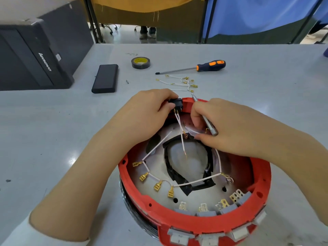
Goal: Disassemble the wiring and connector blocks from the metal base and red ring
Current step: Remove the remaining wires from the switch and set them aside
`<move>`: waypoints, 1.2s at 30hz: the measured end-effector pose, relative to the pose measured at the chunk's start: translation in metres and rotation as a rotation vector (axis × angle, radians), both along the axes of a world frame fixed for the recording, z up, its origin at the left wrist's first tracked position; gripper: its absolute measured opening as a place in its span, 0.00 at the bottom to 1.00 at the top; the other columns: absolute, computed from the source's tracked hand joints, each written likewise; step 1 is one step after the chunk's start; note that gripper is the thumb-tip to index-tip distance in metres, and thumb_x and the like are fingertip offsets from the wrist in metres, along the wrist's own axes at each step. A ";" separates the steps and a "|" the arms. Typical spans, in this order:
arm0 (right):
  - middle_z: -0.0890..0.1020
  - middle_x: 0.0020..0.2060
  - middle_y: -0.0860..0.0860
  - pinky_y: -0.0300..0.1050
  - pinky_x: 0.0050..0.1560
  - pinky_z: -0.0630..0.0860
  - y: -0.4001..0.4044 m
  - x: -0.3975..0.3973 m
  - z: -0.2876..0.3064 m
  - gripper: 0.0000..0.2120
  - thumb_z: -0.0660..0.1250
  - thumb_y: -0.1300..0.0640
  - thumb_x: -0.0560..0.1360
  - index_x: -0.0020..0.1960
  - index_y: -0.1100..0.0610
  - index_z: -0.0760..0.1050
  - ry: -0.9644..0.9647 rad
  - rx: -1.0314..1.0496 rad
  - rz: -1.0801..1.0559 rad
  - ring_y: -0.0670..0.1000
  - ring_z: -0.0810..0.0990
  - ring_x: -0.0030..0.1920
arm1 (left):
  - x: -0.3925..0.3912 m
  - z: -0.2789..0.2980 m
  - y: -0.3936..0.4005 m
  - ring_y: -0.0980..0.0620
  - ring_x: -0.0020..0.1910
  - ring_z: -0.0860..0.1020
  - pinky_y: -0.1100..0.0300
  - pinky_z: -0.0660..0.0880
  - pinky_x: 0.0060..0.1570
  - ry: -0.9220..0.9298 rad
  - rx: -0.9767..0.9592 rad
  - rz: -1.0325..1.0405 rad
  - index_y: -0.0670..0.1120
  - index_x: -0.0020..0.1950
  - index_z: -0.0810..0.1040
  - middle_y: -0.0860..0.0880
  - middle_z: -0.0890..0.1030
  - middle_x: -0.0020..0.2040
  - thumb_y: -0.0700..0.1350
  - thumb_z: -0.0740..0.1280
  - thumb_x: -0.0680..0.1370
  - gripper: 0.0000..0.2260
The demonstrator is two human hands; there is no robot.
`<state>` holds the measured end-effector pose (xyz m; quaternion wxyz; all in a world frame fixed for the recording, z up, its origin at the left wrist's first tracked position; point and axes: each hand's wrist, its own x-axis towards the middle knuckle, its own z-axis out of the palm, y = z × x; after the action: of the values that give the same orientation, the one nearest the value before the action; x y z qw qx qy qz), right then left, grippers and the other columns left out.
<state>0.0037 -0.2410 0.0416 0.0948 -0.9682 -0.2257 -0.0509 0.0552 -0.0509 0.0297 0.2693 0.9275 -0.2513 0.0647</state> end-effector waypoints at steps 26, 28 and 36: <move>0.78 0.37 0.58 0.35 0.22 0.63 -0.017 0.009 0.044 0.12 0.66 0.70 0.75 0.42 0.56 0.67 0.261 1.162 -0.226 0.47 0.69 0.25 | -0.001 0.003 0.003 0.56 0.55 0.76 0.63 0.70 0.54 0.040 -0.251 -0.056 0.50 0.56 0.79 0.54 0.81 0.54 0.50 0.57 0.82 0.12; 0.77 0.35 0.56 0.35 0.22 0.63 -0.018 0.015 0.041 0.13 0.65 0.71 0.75 0.43 0.56 0.66 0.215 1.312 -0.249 0.46 0.69 0.25 | -0.002 0.004 0.004 0.54 0.53 0.79 0.60 0.73 0.54 0.175 -0.529 -0.056 0.47 0.54 0.80 0.52 0.83 0.50 0.54 0.54 0.82 0.17; 0.79 0.39 0.56 0.39 0.26 0.74 0.005 0.031 0.009 0.14 0.67 0.67 0.75 0.43 0.54 0.64 0.001 1.266 -0.352 0.47 0.79 0.28 | 0.002 0.014 0.009 0.54 0.41 0.82 0.60 0.72 0.42 0.456 -0.838 0.057 0.50 0.51 0.80 0.51 0.85 0.38 0.58 0.52 0.81 0.20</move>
<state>0.0347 -0.2361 0.0504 0.6367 -0.7478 0.0095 -0.1880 0.0570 -0.0421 0.0441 0.6665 0.7360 -0.1126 -0.0372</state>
